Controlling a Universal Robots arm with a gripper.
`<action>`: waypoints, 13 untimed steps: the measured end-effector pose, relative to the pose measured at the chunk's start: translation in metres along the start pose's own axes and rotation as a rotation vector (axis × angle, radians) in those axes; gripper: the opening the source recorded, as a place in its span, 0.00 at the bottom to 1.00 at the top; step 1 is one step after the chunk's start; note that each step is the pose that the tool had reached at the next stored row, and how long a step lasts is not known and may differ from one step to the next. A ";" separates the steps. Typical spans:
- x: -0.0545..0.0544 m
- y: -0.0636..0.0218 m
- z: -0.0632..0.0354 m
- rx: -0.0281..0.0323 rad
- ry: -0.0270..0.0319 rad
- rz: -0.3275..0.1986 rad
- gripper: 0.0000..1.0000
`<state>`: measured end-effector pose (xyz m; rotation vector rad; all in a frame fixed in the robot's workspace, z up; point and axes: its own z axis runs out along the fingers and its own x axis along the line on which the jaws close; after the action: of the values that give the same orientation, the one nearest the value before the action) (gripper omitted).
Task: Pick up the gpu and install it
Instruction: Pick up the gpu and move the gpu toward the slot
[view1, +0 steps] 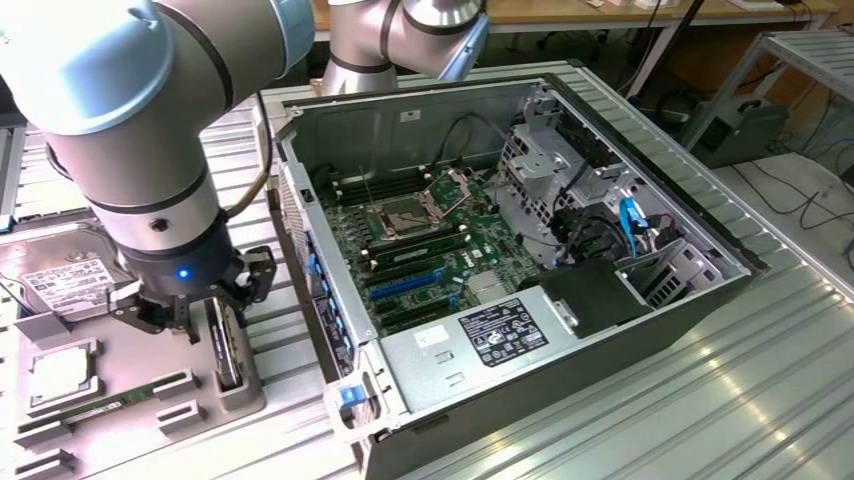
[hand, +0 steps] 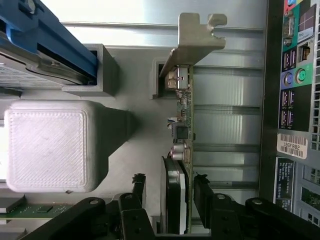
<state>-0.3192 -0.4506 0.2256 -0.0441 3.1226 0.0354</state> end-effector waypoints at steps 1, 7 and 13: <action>0.000 0.0000 0.0000 0.0000 0.0000 0.000 0.51; -0.001 0.0000 0.0001 0.0001 0.0000 0.000 0.43; -0.001 0.0000 0.0001 0.0001 0.0000 0.001 0.41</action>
<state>-0.3183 -0.4506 0.2256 -0.0423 3.1226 0.0353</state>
